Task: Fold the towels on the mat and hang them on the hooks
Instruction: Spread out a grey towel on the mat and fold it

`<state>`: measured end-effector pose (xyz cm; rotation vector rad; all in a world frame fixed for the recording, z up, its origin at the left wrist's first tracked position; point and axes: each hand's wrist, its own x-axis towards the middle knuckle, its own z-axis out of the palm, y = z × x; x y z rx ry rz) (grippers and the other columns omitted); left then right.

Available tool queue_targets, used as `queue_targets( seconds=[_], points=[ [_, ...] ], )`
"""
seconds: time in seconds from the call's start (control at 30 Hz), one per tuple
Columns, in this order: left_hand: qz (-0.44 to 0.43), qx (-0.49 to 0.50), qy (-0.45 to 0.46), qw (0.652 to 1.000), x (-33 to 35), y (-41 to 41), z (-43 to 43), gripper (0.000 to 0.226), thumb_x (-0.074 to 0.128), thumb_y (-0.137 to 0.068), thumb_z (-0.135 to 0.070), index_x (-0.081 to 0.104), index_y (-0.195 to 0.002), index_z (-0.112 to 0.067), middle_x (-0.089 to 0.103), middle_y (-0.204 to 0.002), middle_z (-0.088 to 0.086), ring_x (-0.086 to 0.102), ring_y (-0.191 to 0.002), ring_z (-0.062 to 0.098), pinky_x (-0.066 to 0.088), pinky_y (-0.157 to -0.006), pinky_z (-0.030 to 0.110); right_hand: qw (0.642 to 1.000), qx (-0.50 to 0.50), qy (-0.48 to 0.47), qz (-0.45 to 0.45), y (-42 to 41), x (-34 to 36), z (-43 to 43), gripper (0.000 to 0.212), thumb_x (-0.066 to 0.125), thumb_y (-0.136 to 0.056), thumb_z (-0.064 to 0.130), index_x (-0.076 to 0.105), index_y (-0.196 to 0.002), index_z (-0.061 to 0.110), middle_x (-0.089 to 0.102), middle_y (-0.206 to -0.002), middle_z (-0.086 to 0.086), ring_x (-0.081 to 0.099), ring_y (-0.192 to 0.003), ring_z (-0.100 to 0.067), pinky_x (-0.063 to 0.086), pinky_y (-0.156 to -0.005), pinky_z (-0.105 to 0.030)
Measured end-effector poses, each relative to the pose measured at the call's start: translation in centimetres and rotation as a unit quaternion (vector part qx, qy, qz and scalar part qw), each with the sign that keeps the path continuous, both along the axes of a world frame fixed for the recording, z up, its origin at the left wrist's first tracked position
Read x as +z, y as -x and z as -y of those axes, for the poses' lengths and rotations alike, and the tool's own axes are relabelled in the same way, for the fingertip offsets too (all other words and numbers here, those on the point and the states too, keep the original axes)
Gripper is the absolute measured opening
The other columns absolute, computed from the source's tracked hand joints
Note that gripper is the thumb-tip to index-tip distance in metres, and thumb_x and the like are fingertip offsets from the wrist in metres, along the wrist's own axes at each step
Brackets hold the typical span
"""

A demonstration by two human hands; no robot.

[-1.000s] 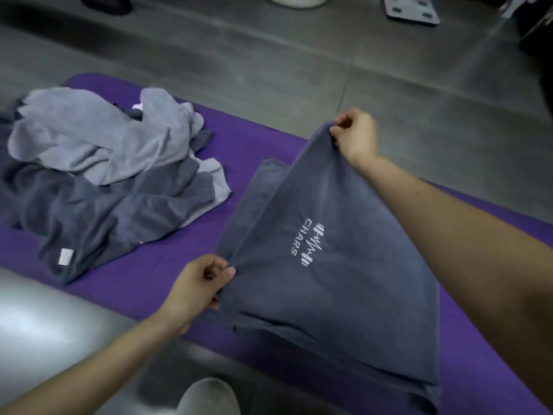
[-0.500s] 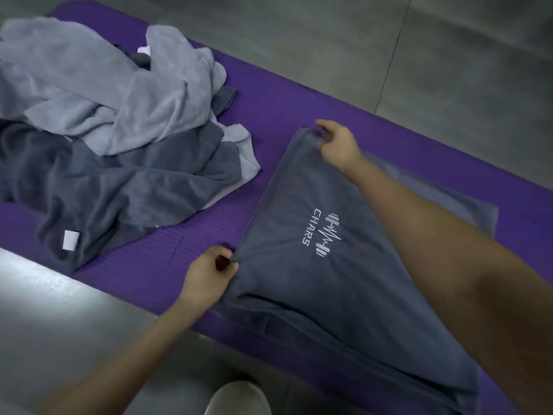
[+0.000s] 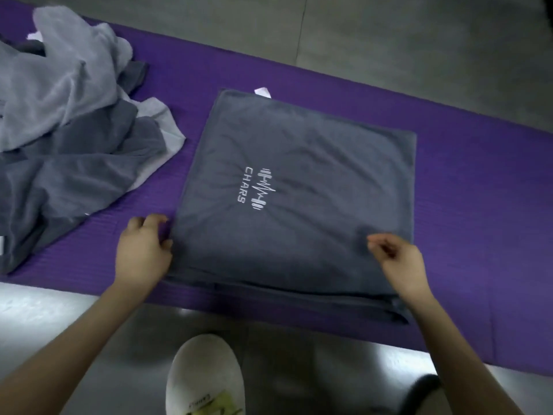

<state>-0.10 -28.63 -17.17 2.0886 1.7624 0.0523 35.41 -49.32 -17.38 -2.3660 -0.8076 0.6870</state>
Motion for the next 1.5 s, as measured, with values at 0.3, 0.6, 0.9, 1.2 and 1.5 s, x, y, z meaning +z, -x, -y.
queue_targets(
  seconds=[0.3, 0.6, 0.9, 1.2, 1.5],
  points=[
    [0.144, -0.477, -0.069, 0.864, -1.0, -14.9, 4.8, 0.016, 0.059, -0.078, -0.024, 0.071, -0.085, -0.016, 0.06, -0.084, 0.004, 0.044, -0.081, 0.017, 0.042, -0.072, 0.029, 0.985, -0.163, -0.039, -0.044, 0.2, 0.3, 10.7, 0.014, 0.071, -0.082, 0.02, 0.065, -0.079, 0.032, 0.069, -0.09, -0.001, 0.062, -0.08, -0.012, 0.048, -0.076, -0.019],
    [-0.005, -0.644, -0.063, 0.763, -3.6, -22.9, 6.3, 0.048, 0.027, -0.094, -0.047, 0.051, -0.132, -0.029, 0.049, -0.139, 0.005, 0.041, -0.131, 0.034, 0.028, -0.107, 0.055, 0.995, -0.075, 0.015, 0.07, 2.2, -1.1, 12.7, 0.015, 0.079, -0.071, 0.007, 0.068, -0.078, 0.015, 0.058, -0.082, 0.001, 0.059, -0.077, -0.02, 0.042, -0.068, -0.024],
    [-0.032, -0.68, -0.104, 0.725, -6.3, -21.7, 5.2, 0.052, 0.008, -0.099, -0.048, 0.022, -0.145, -0.028, 0.021, -0.154, 0.002, 0.013, -0.143, 0.026, 0.011, -0.113, 0.054, 0.998, -0.044, -0.025, 0.04, 1.3, -1.3, 15.9, 0.049, 0.072, -0.069, -0.009, 0.059, -0.078, 0.038, 0.054, -0.083, 0.009, 0.055, -0.068, -0.011, 0.04, -0.063, -0.009],
    [-0.007, -0.653, -0.115, 0.749, -4.9, -22.0, 5.3, 0.055, 0.01, -0.099, -0.047, 0.038, -0.14, -0.026, 0.035, -0.149, 0.004, 0.025, -0.14, 0.03, 0.013, -0.111, 0.056, 0.979, -0.037, -0.03, 0.198, 0.7, 0.9, 10.4, 0.032, 0.042, -0.073, 0.017, 0.072, -0.085, 0.011, 0.066, -0.09, -0.005, 0.059, -0.079, -0.031, 0.044, -0.073, -0.027],
    [-0.025, -0.589, -0.09, 0.803, -5.6, -20.2, 4.7, 0.053, 0.009, -0.099, -0.046, 0.032, -0.142, -0.025, 0.035, -0.149, 0.002, 0.02, -0.14, 0.027, 0.013, -0.11, 0.058, 0.941, 0.166, 0.12, 0.268, -1.6, -5.1, 6.9, 0.051, 0.017, -0.101, 0.044, 0.033, -0.144, 0.023, 0.032, -0.151, -0.007, 0.032, -0.139, -0.025, 0.02, -0.113, -0.05]
  ],
)
